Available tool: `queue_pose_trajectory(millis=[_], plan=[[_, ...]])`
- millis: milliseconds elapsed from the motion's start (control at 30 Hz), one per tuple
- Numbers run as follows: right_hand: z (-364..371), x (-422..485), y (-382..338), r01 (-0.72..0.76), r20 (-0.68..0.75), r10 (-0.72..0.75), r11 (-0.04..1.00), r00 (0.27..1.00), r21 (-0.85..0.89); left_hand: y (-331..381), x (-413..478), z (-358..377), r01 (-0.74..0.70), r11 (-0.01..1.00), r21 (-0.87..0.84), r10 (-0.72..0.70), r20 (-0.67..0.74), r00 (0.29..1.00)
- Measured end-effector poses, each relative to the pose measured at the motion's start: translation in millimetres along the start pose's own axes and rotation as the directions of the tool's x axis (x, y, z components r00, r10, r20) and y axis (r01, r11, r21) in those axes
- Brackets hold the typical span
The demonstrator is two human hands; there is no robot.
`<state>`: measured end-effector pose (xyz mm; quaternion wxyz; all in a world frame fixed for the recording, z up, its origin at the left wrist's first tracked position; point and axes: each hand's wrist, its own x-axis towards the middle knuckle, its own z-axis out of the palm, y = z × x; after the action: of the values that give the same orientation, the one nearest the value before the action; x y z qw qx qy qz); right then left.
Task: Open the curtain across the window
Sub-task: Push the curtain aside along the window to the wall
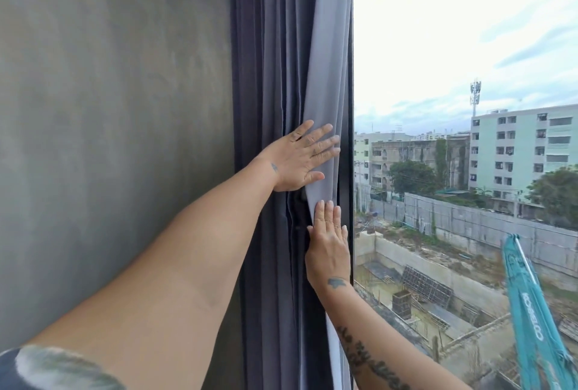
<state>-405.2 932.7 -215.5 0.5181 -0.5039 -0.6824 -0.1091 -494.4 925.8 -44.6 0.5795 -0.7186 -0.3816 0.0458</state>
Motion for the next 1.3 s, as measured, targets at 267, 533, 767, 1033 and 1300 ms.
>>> queue_pose_trajectory(millis=[267, 533, 767, 1033, 1300], plan=[[48.8, 24.3, -7.8, -0.036, -0.084, 0.036, 0.999, 0.996, 0.003, -17.5, 6.7, 43.1, -0.01, 1.0, -0.015, 0.009, -0.087, 0.996], [110.3, 56.1, -22.8, -0.053, -0.07, 0.05, 0.998, 0.996, -0.036, -47.2, 15.9, 118.2, -0.046, 0.998, -0.047, 0.04, -0.128, 0.991], [165.8, 83.4, -26.3, -0.045, -0.017, 0.044, 0.998, 0.999, -0.038, -66.2, 17.3, 181.4, -0.04, 0.997, -0.068, 0.032, -0.11, 0.993], [229.3, 111.2, -29.8, -0.14, -0.041, 0.138, 0.989, 0.99, -0.051, -80.1, 27.5, 245.7, -0.033, 0.996, -0.078, 0.023, -0.119, 0.993], [266.5, 134.2, -33.2, -0.1, -0.028, 0.097, 0.983, 0.995, -0.151, -94.4, 33.3, 290.6, -0.009, 0.997, -0.072, -0.002, -0.146, 0.989]])
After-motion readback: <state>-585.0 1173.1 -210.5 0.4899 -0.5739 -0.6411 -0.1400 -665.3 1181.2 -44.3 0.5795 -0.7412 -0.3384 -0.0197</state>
